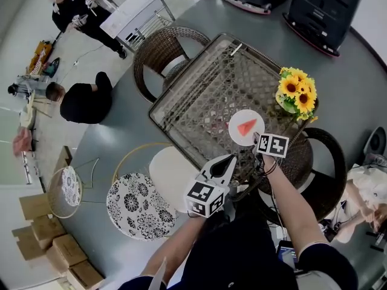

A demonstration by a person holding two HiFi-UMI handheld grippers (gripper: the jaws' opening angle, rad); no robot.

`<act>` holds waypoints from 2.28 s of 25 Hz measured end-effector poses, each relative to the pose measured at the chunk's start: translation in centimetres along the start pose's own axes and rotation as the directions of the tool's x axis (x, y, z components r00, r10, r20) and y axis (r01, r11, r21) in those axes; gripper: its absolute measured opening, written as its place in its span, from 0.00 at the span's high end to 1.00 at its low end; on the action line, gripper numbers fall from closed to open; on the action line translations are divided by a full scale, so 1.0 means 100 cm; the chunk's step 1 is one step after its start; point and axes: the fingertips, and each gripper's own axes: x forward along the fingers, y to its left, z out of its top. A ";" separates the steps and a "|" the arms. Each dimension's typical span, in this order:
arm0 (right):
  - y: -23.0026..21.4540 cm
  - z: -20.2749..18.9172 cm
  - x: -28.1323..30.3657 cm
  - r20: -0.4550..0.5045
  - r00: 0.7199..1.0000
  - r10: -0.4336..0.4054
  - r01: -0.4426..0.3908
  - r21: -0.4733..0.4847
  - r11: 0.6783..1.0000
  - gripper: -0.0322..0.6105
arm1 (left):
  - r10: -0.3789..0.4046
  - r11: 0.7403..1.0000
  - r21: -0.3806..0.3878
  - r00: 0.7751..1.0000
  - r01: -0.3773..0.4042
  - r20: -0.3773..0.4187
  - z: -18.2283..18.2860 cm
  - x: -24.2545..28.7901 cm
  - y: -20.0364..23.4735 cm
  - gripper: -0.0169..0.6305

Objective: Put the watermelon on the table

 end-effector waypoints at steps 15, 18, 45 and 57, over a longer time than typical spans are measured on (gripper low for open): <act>0.001 0.000 0.000 -0.010 0.984 -0.178 0.165 -0.330 0.929 0.73 | 0.011 1.000 0.003 1.000 -0.011 0.011 0.005 -0.006 0.001 0.97; 0.000 0.004 -0.004 0.023 0.977 -0.213 0.204 -0.406 0.891 0.73 | 0.011 1.000 0.008 1.000 -0.011 0.018 0.007 -0.007 0.001 0.97; 0.164 0.065 -0.195 0.437 0.801 0.408 -0.015 -0.667 0.745 0.94 | 0.010 0.998 0.063 0.984 -0.022 0.180 0.053 -0.036 -0.009 0.97; 0.199 0.054 -0.236 0.460 0.726 0.510 -0.076 -0.684 0.725 0.94 | 0.005 0.992 0.120 0.976 -0.031 0.216 0.071 -0.053 -0.018 0.97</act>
